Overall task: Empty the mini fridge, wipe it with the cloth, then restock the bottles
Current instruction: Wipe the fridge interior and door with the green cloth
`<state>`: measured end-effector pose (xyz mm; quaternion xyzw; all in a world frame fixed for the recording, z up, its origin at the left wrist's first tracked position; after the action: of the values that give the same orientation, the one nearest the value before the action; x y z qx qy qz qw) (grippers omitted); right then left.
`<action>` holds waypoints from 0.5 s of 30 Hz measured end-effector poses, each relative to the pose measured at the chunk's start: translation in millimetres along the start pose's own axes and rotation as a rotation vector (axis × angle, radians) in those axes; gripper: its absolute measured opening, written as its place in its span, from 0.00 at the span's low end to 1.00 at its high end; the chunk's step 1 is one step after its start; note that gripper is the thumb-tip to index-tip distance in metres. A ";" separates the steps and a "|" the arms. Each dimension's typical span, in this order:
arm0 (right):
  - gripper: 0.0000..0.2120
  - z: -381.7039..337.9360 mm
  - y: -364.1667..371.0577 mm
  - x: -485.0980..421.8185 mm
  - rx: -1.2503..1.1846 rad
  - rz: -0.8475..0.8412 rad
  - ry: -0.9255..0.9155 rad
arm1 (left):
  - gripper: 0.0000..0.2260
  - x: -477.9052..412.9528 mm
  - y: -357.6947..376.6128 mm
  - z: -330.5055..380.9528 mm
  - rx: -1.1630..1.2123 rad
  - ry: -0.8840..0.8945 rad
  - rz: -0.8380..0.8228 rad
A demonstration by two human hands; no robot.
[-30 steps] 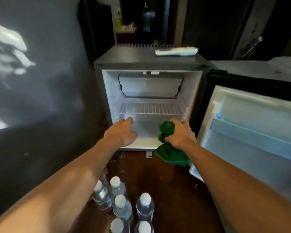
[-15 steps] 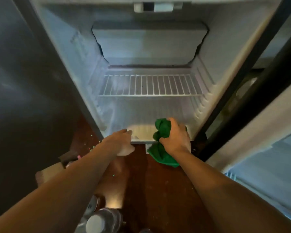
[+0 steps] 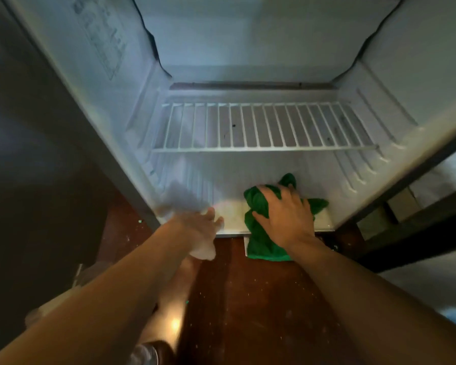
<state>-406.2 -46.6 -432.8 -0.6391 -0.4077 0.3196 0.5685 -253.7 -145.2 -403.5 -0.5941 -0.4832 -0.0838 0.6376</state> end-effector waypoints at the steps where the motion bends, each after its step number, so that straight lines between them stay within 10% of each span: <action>1: 0.29 2.0 0.7 -7.7 0.007 0.020 -0.008 | 0.38 -0.3 -0.9 0.7 -0.009 0.005 0.002; 15: 0.28 3.4 -17.3 -6.7 0.019 -0.046 -0.043 | 0.42 -0.7 -0.2 4.5 -0.066 -0.053 0.025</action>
<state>-415.0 -50.6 -416.6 -0.6170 -0.4314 0.3240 0.5729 -256.5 -141.8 -404.6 -0.6229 -0.4893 -0.0759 0.6056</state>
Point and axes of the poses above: each hand's wrist, its own x-axis away from the middle knuckle, its own y-axis out of the palm, z = x × y, the point moved 5 cm from there along -x, towards the middle knuckle, and after that the axes turned 11 degrees about -y, right-handed, at the moved point
